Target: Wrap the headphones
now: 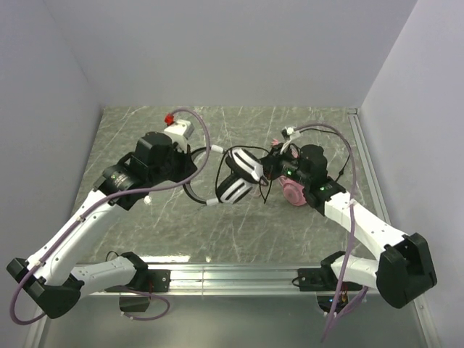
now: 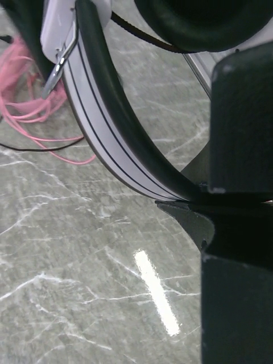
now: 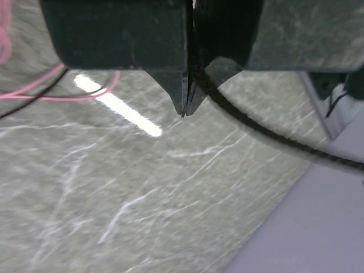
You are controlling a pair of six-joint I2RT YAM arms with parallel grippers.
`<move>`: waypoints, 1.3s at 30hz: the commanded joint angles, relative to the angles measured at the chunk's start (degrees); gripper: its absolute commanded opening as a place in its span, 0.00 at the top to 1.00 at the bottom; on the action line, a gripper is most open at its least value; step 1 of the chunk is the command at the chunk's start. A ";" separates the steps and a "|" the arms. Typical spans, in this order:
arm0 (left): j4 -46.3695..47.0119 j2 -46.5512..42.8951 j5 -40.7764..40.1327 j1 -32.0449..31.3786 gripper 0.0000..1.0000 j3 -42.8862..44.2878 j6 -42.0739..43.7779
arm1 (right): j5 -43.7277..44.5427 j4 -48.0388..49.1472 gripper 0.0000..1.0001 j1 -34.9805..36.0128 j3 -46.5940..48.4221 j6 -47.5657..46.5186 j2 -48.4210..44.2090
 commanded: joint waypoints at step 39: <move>9.57 7.03 -25.12 10.14 1.00 7.16 -19.88 | 2.67 18.23 1.00 35.78 -14.68 3.77 -0.30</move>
